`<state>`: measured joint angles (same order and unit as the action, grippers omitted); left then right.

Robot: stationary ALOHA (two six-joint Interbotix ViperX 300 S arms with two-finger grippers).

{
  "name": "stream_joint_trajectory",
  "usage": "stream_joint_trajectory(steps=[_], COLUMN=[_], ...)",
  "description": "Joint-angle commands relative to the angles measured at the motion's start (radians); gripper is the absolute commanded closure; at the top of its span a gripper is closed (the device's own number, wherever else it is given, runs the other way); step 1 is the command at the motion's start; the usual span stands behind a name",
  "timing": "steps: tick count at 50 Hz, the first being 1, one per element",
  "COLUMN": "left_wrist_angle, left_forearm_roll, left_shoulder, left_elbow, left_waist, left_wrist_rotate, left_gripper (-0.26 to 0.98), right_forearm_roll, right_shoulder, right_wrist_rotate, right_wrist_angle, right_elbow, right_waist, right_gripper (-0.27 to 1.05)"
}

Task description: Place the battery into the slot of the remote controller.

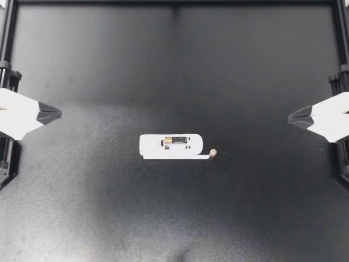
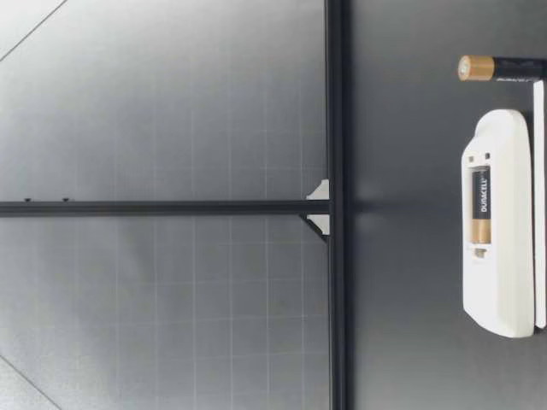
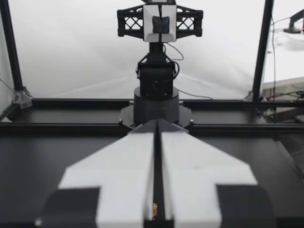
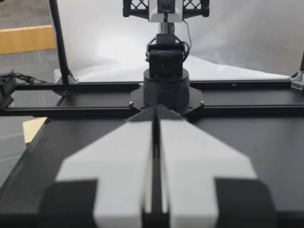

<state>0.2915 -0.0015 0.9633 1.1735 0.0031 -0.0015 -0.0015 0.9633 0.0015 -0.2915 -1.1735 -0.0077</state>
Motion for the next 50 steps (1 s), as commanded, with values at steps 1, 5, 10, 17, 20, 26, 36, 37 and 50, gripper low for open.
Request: stream_joint_trajectory(steps=[1, 5, 10, 17, 20, 26, 36, 37, 50], left_wrist_angle=[0.029, 0.049, 0.061, 0.061, 0.066, 0.1, 0.129, 0.129, 0.129], left_forearm_roll=[0.0, 0.0, -0.002, 0.0, -0.002, -0.002, -0.002, -0.002, -0.002], left_shoulder=[-0.011, -0.012, -0.014, -0.021, -0.025, -0.025, -0.026, -0.028, -0.043], left_elbow=[-0.011, -0.011, -0.008, 0.002, 0.006, 0.017, 0.035, 0.037, 0.04], left_waist=[0.005, 0.005, 0.005, 0.005, 0.005, 0.005, 0.005, 0.005, 0.005], left_wrist_rotate=[0.0, 0.0, 0.0, 0.0, -0.002, -0.003, -0.003, -0.003, -0.003], left_gripper=[0.87, 0.89, 0.89, 0.89, 0.89, 0.89, 0.89, 0.89, 0.89], right_forearm_roll=[-0.002, 0.0, 0.0, 0.003, 0.003, 0.003, 0.0, 0.002, -0.002], right_shoulder=[-0.012, -0.034, -0.072, -0.156, -0.202, -0.313, -0.462, -0.482, -0.653], right_wrist_rotate=[0.0, 0.002, 0.006, 0.032, 0.043, 0.074, 0.083, 0.083, 0.075], right_wrist_angle=[-0.014, -0.014, -0.006, 0.063, 0.121, 0.224, 0.407, 0.445, 0.742], right_elbow=[0.011, 0.017, 0.035, 0.084, 0.107, 0.147, 0.253, 0.272, 0.423], right_waist=[-0.003, -0.003, -0.002, -0.012, -0.026, -0.055, -0.063, -0.063, -0.063], right_gripper=[0.95, 0.95, 0.95, 0.95, 0.95, 0.95, 0.95, 0.95, 0.94])
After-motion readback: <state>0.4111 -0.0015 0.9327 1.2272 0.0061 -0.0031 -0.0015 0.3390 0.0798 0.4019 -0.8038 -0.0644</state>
